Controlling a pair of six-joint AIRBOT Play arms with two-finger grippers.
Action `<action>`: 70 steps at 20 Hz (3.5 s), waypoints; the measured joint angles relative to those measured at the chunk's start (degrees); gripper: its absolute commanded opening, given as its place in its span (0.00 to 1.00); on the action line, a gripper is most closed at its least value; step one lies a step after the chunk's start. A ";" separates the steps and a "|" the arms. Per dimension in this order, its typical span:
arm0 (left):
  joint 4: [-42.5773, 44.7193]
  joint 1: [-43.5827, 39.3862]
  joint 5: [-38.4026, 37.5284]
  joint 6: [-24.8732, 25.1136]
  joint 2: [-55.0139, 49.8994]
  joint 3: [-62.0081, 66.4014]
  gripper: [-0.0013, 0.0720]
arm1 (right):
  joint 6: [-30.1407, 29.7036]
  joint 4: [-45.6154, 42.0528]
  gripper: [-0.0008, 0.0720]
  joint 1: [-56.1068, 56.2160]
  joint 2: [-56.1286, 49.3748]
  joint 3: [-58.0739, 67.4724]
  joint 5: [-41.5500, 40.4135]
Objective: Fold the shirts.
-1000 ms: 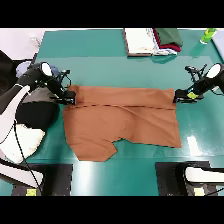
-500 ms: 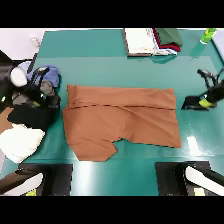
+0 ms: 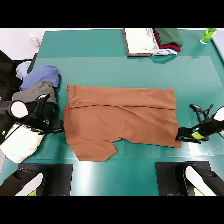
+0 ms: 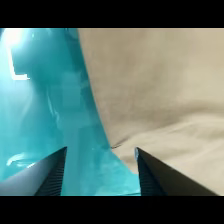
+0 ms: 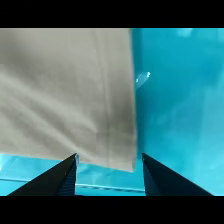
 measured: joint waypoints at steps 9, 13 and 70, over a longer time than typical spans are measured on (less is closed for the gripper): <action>-1.20 0.02 1.33 -0.13 0.52 -1.64 0.72 | 2.27 0.96 0.04 6.86 -1.20 -3.78 -2.73; -1.57 0.02 -0.59 -0.13 0.55 -2.14 0.73 | 3.28 0.92 0.03 9.97 -3.15 -3.39 -2.84; 7.02 -5.29 37.20 5.22 -29.09 26.93 0.06 | 2.75 -0.70 0.04 8.66 -40.19 55.60 -2.25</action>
